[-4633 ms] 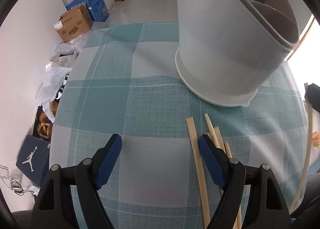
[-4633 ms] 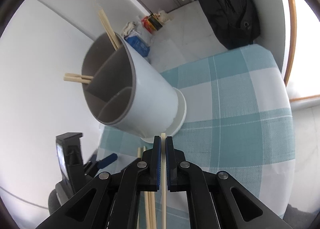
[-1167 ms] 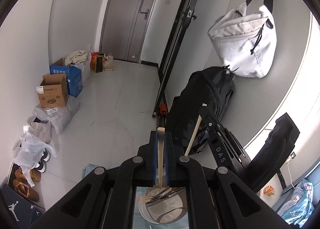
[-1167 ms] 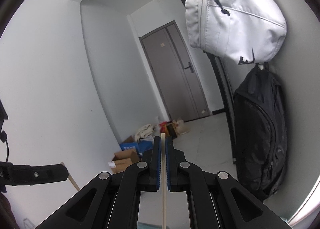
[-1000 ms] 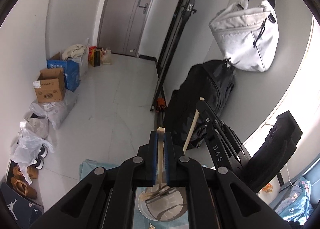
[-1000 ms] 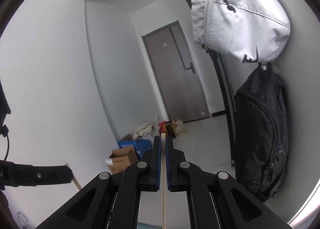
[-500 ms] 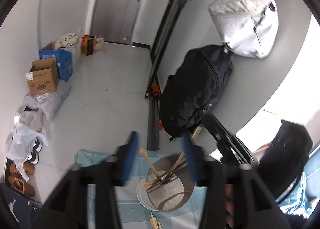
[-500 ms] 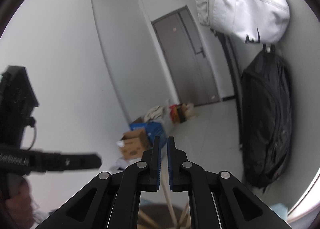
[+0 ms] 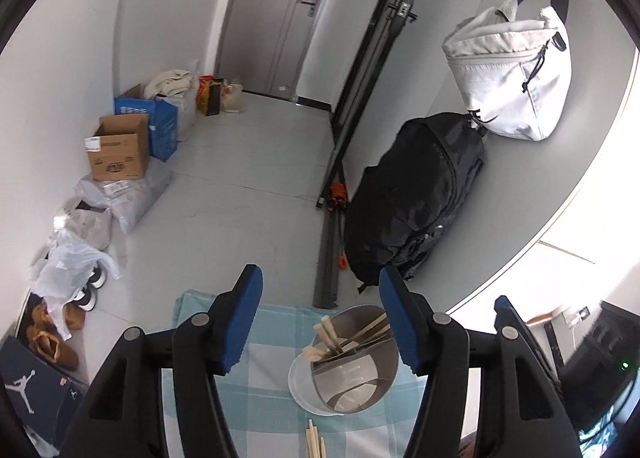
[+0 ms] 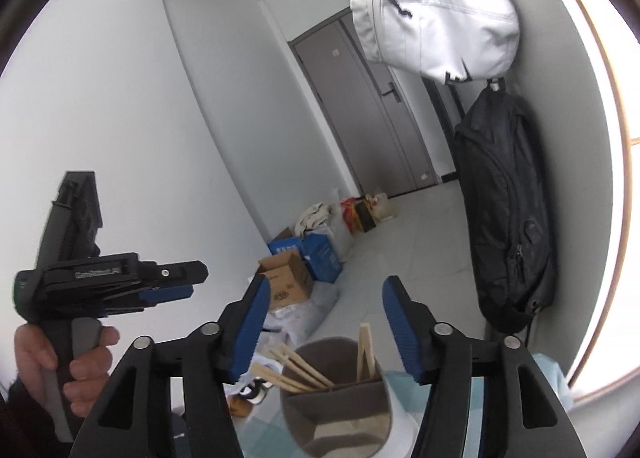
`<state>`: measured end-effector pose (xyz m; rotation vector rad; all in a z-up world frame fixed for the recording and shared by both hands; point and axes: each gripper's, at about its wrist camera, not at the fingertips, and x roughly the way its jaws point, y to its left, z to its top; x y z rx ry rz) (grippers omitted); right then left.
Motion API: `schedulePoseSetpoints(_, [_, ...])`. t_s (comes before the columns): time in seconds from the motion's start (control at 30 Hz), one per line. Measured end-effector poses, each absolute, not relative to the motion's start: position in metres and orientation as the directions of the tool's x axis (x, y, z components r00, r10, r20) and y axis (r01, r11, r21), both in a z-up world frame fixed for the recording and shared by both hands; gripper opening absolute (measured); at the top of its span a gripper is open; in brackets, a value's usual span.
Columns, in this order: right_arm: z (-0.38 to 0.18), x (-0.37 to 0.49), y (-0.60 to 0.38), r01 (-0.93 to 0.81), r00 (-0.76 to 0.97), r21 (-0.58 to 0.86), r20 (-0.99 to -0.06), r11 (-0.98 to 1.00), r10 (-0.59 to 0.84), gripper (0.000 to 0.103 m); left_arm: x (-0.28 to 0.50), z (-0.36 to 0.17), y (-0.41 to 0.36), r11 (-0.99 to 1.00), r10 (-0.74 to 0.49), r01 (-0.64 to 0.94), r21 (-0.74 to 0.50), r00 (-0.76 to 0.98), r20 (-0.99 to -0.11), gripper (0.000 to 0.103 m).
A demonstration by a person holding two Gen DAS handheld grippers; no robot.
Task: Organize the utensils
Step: 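Withdraw both grippers and move them down to the remaining chopsticks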
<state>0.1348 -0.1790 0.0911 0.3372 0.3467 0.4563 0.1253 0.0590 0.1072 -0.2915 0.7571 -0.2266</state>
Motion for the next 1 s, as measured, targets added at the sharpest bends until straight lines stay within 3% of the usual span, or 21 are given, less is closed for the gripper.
schedulePoseSetpoints(0.1, [0.098, 0.123, -0.183, -0.372, 0.847, 0.387, -0.232, 0.844, 0.479, 0.072, 0.118, 0.109, 0.059, 0.943, -0.284, 0.086, -0.322, 0.712, -0.643, 0.059])
schedulePoseSetpoints(0.17, [0.103, 0.117, -0.185, -0.373, 0.849, 0.388, -0.224, 0.843, 0.479, 0.075, 0.110, 0.112, 0.059, 0.948, -0.266, 0.074, -0.311, 0.722, -0.639, 0.067])
schedulePoseSetpoints(0.5, [0.111, 0.082, -0.192, -0.366, 0.850, 0.397, -0.227, 0.842, 0.476, 0.096, 0.084, 0.110, 0.058, 0.971, -0.201, 0.061, -0.233, 0.736, -0.647, 0.069])
schedulePoseSetpoints(1.0, [0.081, 0.048, -0.184, -0.363, 0.801, 0.388, -0.335, 0.848, 0.496, 0.100, 0.037, 0.069, 0.059, 0.978, -0.164, 0.030, -0.208, 0.730, -0.664, 0.070])
